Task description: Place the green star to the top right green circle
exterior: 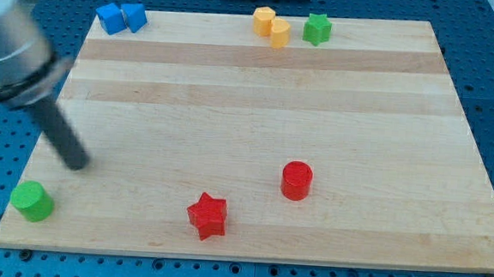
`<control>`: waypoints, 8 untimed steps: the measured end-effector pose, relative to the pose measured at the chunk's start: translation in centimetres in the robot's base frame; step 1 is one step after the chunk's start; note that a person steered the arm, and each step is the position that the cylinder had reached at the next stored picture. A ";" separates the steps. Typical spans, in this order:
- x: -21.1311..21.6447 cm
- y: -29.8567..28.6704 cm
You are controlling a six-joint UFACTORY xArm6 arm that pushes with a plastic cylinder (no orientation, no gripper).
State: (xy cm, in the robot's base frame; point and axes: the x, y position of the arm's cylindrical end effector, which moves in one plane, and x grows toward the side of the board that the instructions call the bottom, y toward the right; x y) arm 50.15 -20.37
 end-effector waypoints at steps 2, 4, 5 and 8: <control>-10.3 22.8; -23.3 43.0; -29.7 42.2; -28.5 31.9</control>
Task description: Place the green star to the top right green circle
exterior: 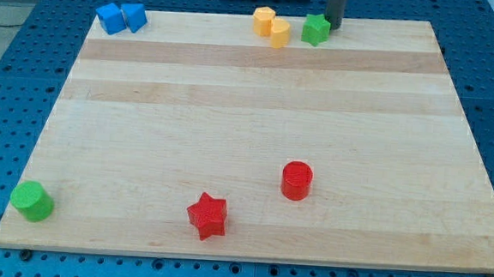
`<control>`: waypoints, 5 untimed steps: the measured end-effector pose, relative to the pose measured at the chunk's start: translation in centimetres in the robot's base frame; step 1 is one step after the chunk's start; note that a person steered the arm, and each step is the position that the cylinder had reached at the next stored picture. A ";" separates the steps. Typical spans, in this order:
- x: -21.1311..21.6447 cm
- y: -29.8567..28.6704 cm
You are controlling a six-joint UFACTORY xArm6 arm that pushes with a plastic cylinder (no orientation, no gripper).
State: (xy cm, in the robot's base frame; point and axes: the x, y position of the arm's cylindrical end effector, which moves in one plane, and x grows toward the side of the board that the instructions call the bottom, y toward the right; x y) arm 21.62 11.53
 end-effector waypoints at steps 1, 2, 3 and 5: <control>2.9 -0.3; 1.7 -0.7; -1.9 -0.2; 0.5 -1.6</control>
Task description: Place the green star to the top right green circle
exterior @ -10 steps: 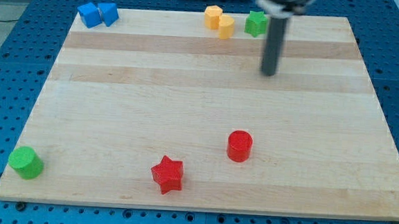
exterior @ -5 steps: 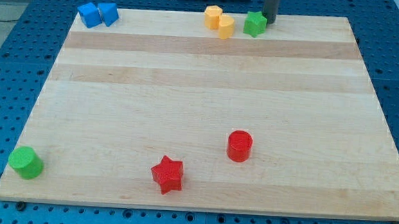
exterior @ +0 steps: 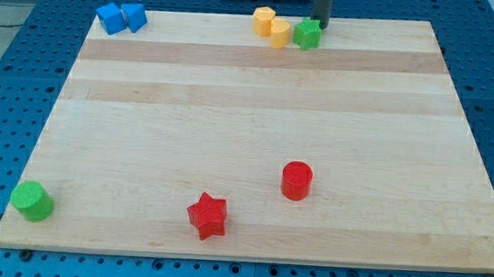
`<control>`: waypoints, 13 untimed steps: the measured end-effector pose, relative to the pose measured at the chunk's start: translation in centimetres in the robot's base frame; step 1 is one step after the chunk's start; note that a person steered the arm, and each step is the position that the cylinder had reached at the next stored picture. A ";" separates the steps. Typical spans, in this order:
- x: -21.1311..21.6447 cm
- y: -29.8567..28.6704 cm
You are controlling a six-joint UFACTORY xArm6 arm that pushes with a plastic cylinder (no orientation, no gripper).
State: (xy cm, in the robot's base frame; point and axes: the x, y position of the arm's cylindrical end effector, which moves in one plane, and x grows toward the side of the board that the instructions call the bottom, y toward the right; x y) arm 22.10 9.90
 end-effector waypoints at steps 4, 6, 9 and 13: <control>3.0 -1.5; 7.2 -6.6; 12.3 -20.2; 20.3 -13.9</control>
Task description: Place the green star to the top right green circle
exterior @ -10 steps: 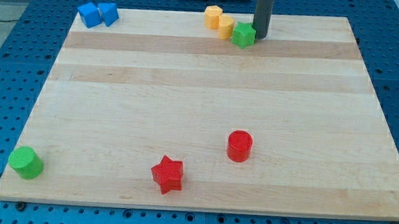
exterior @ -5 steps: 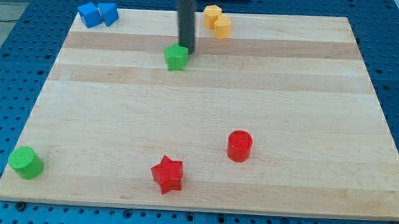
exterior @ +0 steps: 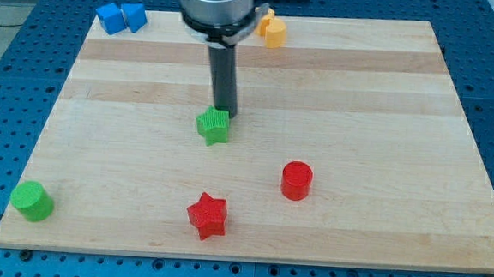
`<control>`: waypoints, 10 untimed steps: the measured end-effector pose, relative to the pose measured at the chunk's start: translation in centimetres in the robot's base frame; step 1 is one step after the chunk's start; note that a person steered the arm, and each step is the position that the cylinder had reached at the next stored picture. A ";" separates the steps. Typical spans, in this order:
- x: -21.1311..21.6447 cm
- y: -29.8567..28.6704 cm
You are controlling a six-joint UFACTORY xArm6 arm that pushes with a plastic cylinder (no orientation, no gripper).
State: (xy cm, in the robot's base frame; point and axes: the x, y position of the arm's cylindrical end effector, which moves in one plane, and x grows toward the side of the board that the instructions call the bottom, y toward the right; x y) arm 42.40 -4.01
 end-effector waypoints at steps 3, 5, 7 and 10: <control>7.4 -5.3; 12.0 -6.9; 15.5 -9.6; 12.7 -13.6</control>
